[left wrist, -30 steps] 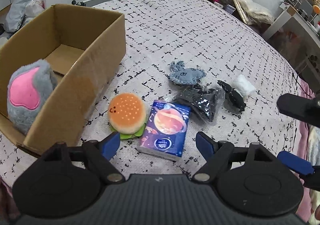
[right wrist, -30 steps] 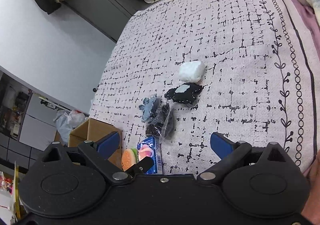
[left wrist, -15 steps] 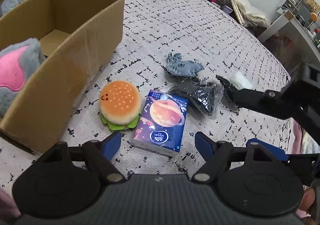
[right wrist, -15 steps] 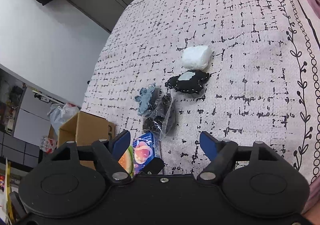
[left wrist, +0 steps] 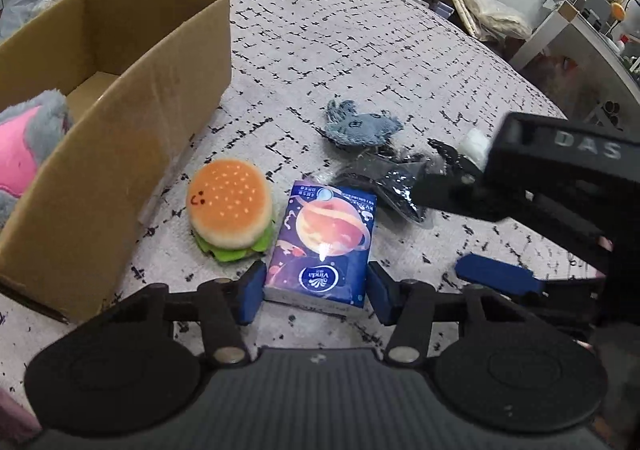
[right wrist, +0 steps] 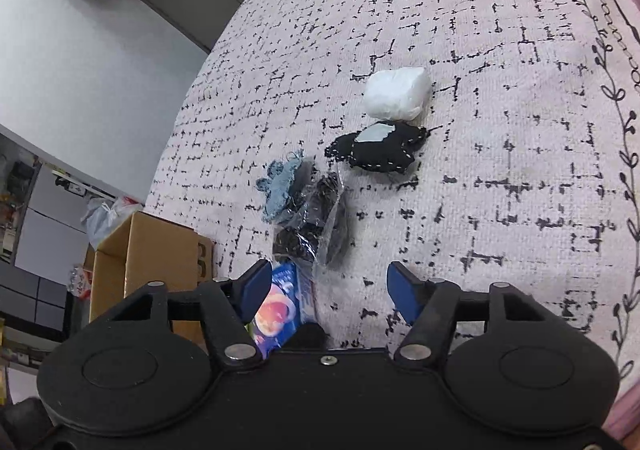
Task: Organize soft objects
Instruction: 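Move the left gripper to the Vinda tissue pack and grasp it, then carry the tissue pack to the box with left gripper while right carries the bagged item, then open both grippers over the box and withdraw toward the burger squishy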
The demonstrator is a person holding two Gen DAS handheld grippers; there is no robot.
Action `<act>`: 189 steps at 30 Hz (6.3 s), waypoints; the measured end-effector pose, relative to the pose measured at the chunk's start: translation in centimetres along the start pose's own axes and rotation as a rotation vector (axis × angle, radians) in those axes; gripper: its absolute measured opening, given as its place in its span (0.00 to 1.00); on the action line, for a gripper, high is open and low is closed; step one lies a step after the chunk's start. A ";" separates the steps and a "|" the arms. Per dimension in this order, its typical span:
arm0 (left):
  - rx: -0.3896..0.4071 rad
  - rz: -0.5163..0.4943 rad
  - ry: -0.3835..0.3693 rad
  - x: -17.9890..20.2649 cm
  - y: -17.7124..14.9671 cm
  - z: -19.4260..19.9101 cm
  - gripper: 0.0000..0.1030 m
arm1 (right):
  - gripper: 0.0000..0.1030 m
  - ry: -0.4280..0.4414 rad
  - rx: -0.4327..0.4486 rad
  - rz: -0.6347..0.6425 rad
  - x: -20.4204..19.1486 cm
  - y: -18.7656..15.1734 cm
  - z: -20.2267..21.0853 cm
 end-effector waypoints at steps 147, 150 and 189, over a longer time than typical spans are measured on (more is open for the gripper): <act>0.182 0.295 0.086 -19.1 10.6 7.0 0.60 | 0.34 0.280 0.037 0.318 -16.6 -5.3 0.2; 0.183 0.285 0.085 -18.8 10.6 7.3 0.60 | 0.41 0.241 0.033 0.299 -15.9 -5.0 0.4; 0.198 0.133 0.084 -7.4 9.9 13.3 0.83 | 0.92 0.177 0.132 0.186 -8.9 1.8 10.6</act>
Point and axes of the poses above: each gripper's, at about its wrist camera, not at the fingertips, and z roughly against the way its jaws point, x to its right, y to its top, the point moved 9 cm from there along -z, roughly the way its jaws point, and after that the axes turned 12 degrees about y, right-handed, at the moved point
